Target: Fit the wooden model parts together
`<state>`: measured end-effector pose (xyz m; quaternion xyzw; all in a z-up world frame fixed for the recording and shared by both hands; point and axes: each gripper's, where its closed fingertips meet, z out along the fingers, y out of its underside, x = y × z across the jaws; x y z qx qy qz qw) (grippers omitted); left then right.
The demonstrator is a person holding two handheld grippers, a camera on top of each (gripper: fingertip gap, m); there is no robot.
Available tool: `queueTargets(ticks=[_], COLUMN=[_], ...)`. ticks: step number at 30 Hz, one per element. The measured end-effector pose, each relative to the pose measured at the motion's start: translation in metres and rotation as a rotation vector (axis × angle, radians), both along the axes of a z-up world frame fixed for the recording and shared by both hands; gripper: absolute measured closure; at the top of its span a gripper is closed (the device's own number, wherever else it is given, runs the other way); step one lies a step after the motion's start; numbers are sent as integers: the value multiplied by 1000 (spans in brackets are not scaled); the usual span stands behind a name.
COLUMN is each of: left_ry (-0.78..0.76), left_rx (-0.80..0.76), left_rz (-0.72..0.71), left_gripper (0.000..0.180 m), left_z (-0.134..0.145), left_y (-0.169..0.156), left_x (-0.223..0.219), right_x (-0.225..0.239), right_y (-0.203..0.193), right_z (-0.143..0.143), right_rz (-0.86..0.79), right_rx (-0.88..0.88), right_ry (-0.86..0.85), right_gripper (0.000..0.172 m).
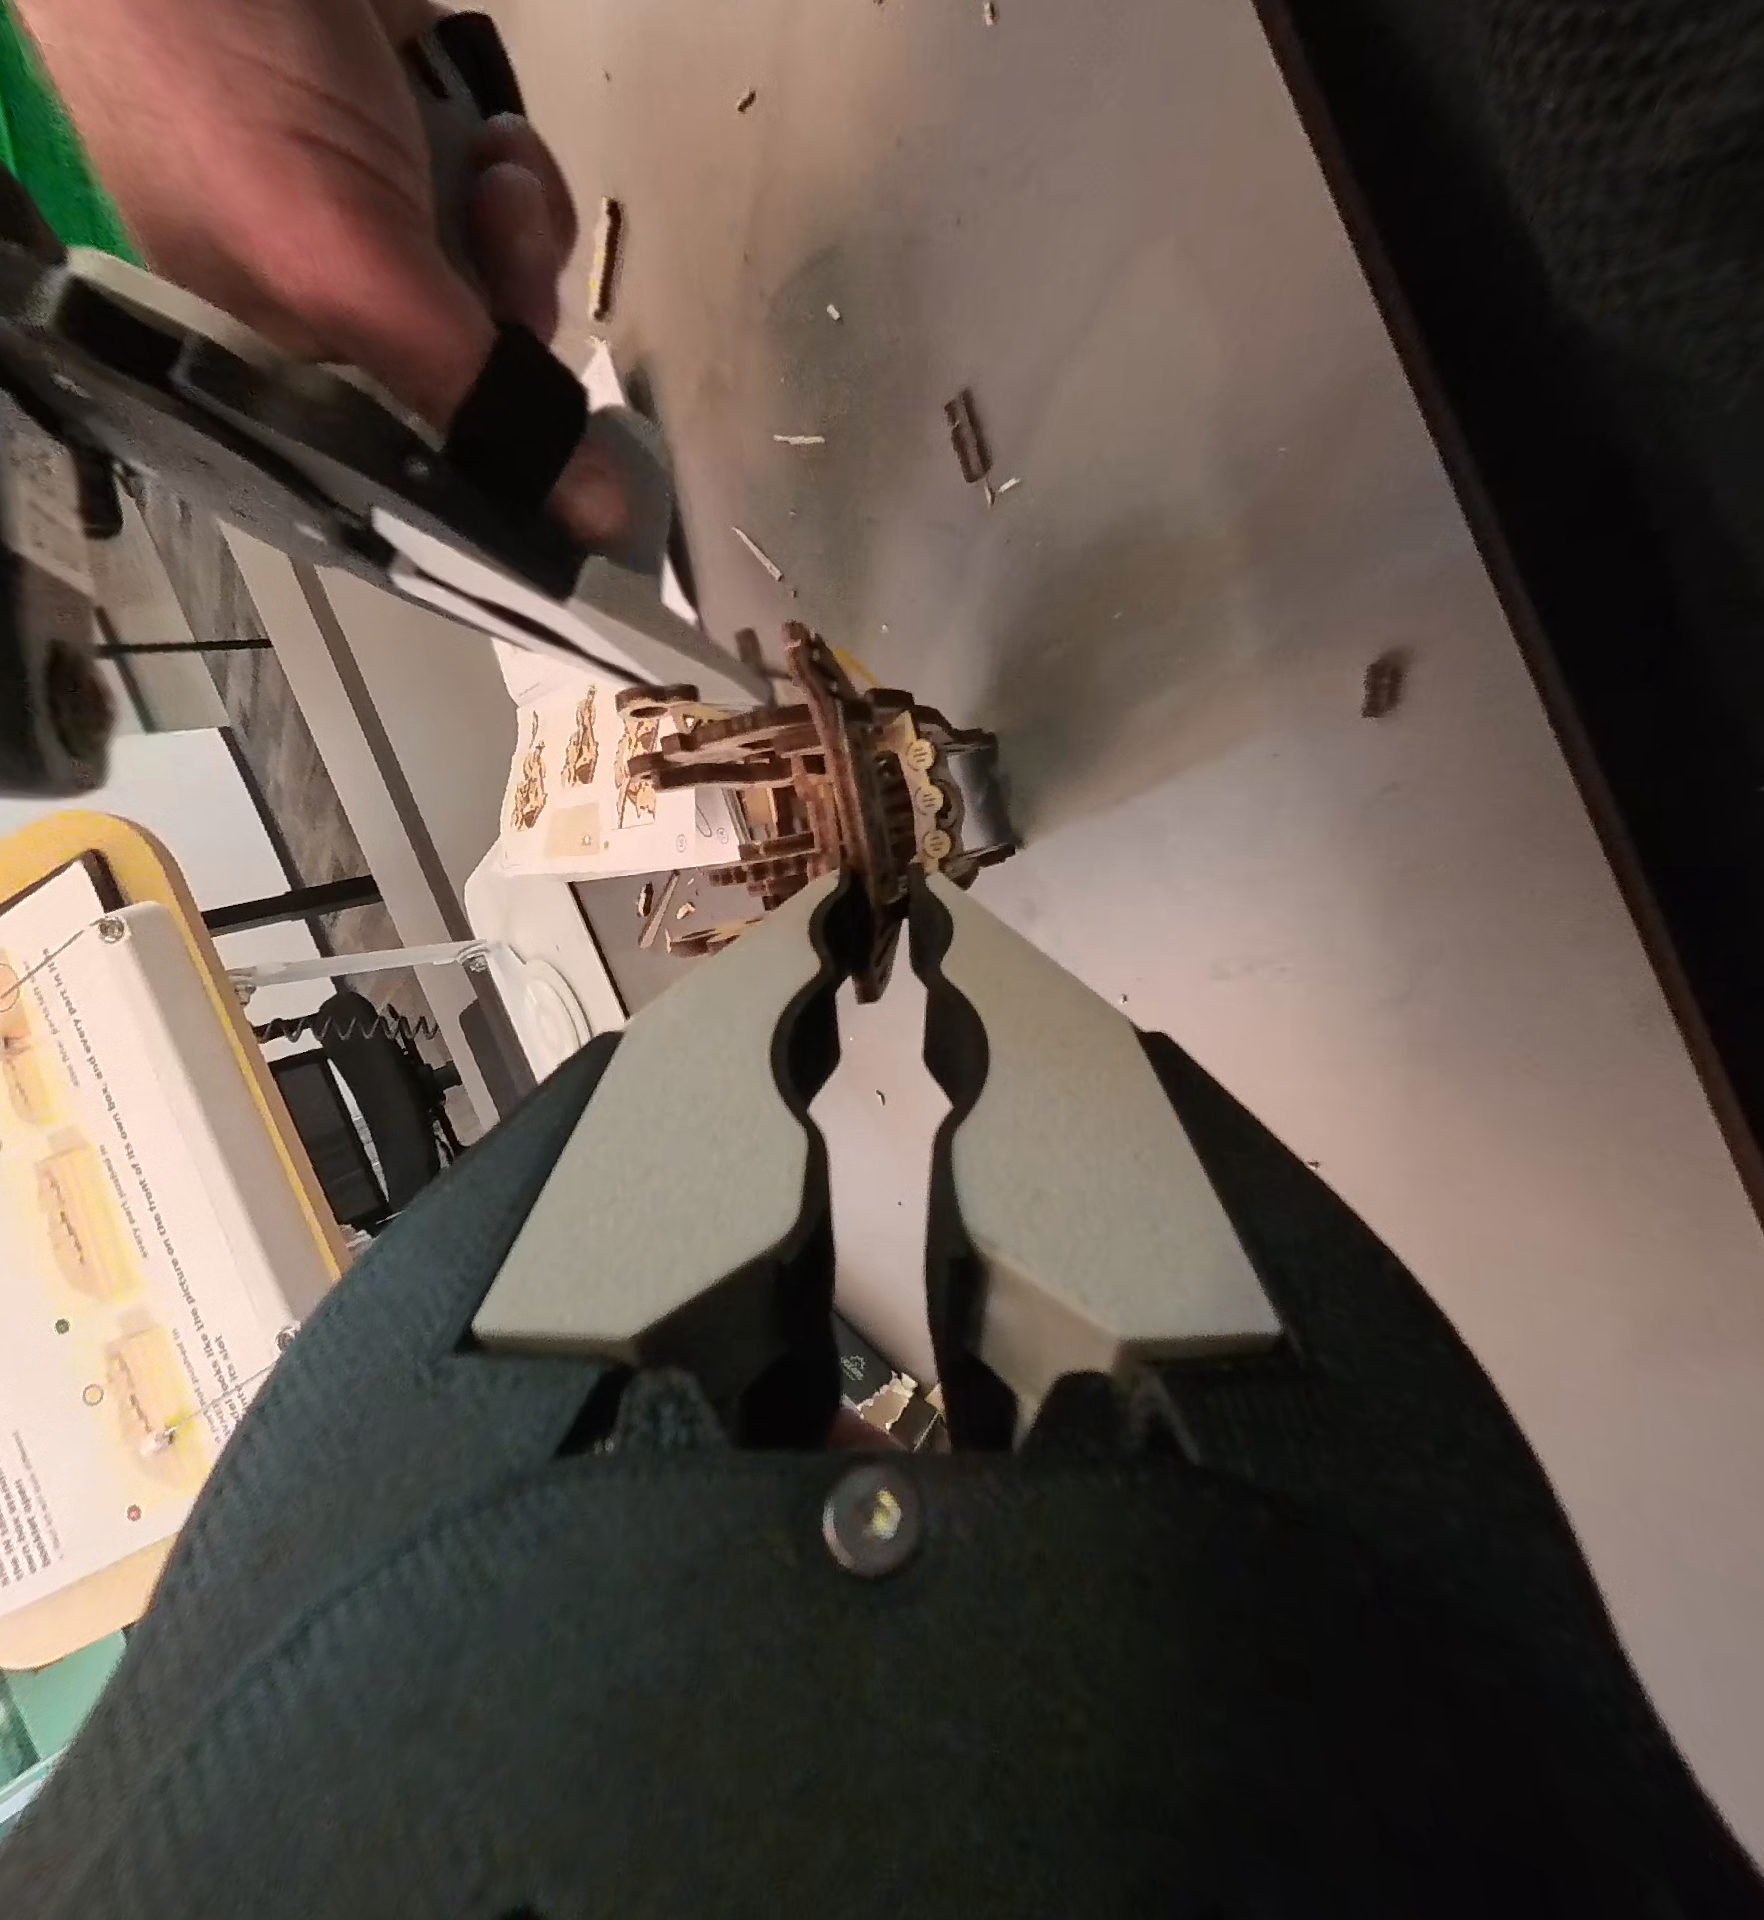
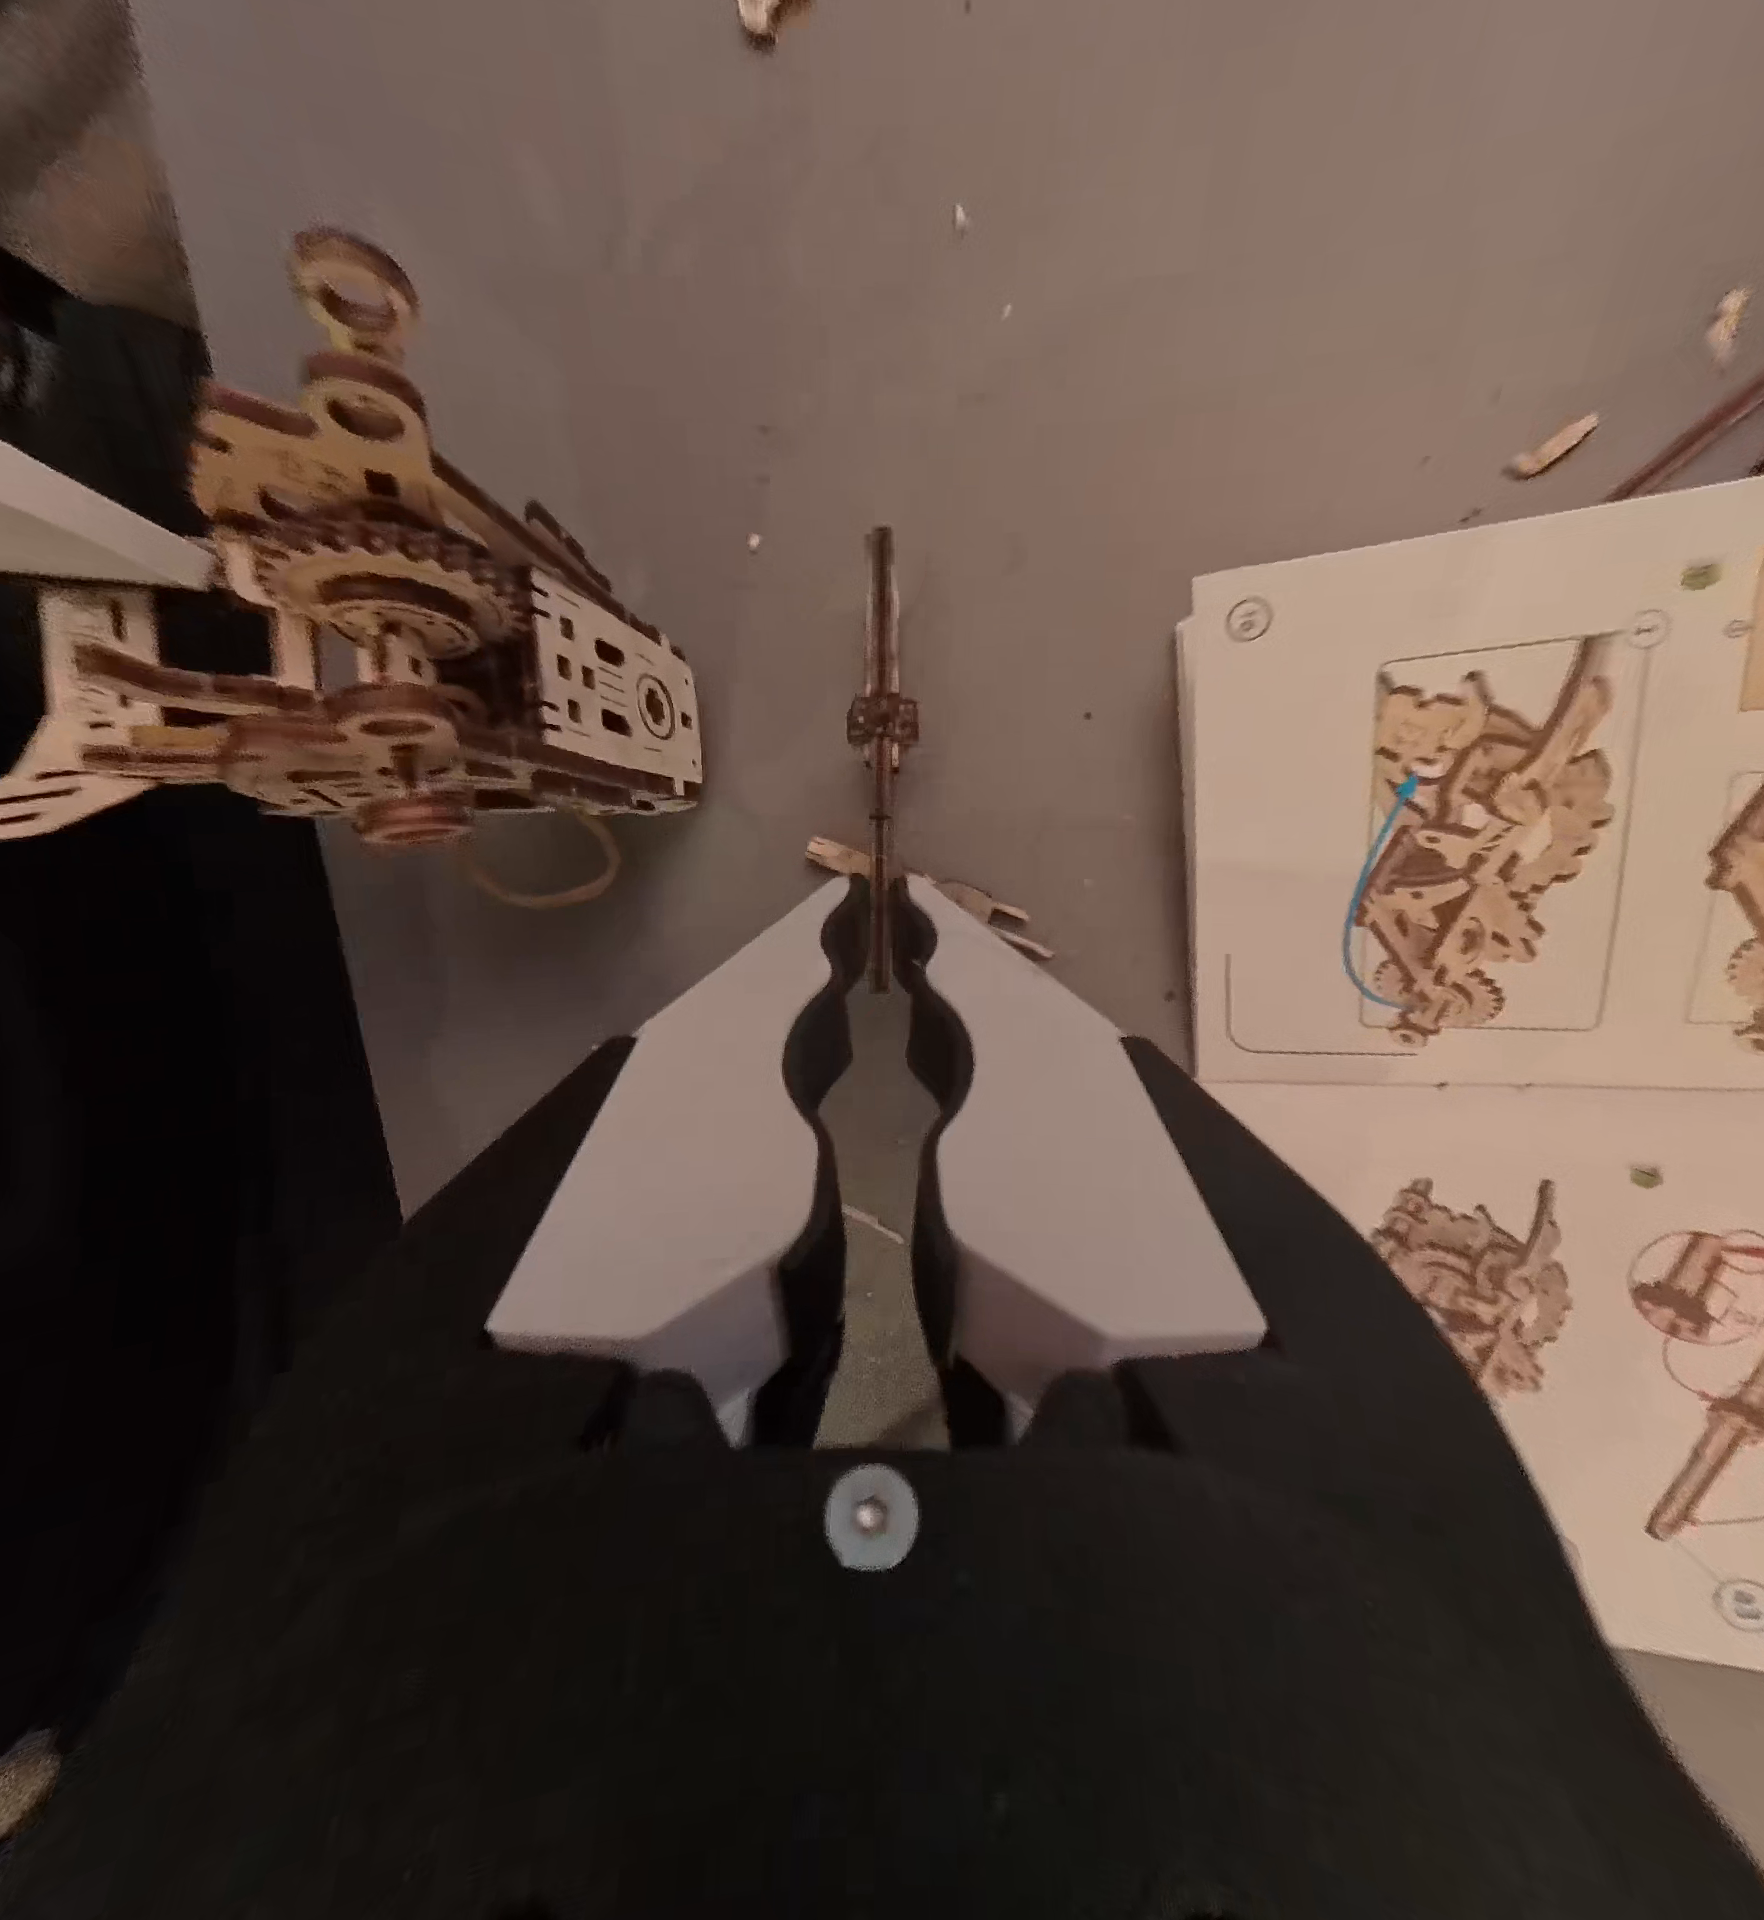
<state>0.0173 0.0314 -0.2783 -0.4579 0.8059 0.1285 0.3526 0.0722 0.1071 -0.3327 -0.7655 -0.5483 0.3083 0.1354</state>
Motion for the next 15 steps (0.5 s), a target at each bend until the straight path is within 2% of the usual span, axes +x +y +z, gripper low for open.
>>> queueTargets(ticks=[10,15], left_ry=[14,42], left_rx=[17,26], left_rz=[4,1], left_gripper=[174,174], left_z=[0,1], left_y=[1,2], left_x=[2,0], right_x=[10,20], right_y=[-4,-16], right_z=[75,87], right_rz=[106,207], right_rx=[-3,-7], right_ry=[47,-54], right_gripper=[171,171])
